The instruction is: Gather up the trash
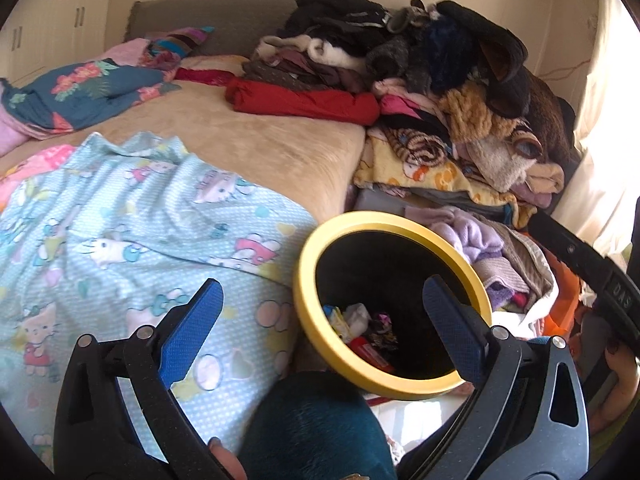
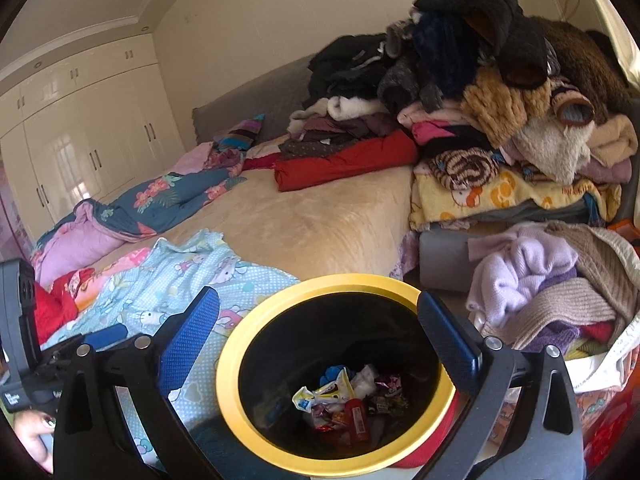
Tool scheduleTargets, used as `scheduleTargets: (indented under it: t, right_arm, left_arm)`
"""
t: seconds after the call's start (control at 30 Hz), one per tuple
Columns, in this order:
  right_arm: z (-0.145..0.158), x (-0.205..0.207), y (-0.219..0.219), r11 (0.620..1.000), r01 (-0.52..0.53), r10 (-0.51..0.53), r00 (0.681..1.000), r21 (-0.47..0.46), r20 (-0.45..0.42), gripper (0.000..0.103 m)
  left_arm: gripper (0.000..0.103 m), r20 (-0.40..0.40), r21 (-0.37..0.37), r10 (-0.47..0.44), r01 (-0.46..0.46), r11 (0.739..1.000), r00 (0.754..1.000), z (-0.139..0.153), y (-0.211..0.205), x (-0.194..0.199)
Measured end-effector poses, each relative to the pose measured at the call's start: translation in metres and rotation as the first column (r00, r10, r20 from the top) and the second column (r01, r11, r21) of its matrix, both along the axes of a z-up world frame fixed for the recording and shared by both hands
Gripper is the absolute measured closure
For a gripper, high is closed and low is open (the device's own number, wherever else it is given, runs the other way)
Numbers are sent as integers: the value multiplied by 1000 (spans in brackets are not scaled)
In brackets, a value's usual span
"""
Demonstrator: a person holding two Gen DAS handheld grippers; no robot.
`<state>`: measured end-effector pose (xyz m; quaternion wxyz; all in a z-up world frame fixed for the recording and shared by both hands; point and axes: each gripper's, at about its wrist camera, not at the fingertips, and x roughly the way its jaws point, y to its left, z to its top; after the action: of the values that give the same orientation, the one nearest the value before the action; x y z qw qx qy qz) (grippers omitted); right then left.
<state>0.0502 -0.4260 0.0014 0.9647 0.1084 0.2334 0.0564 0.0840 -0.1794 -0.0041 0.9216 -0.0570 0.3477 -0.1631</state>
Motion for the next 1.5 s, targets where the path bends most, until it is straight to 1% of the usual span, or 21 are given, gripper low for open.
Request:
scheduleTargets:
  t: [0.07,0.17,0.33,0.4,0.5,0.83,1.5]
  right_arm:
    - [1,-7,14,999,-8,9,999,-32,35,7]
    - [0,-18,31,998,-19,23,996,-53,86,6]
    - [-7,-36,53,997,7,5,988,-80,155,6]
    - [-9,-42,59,995,26,-9,983,-95,183,6]
    - [-11,-46,63,992,39,-12,978,-122,209,6]
    - [-13,-46,61,990,56,-29,978,-129,208,6]
    - [-17,-49,64,990,54,-24,976,-131,216,6]
  left_arm:
    - [11,30,5,33,-33,999,999,3,13,-7]
    - [11,76,13,79,-80,997,994,7,28,-16]
    - [11,124,20,161,-165,986,979,9,49,-29]
    - [11,136,30,184,-190,981,973,10,54,-33]
    - [11,143,37,191,-198,980,971,8,57,-36]
    - [11,132,32,177,-183,983,975,3,55,-38]
    - [11,142,26,180,-185,982,973,4,54,-38]
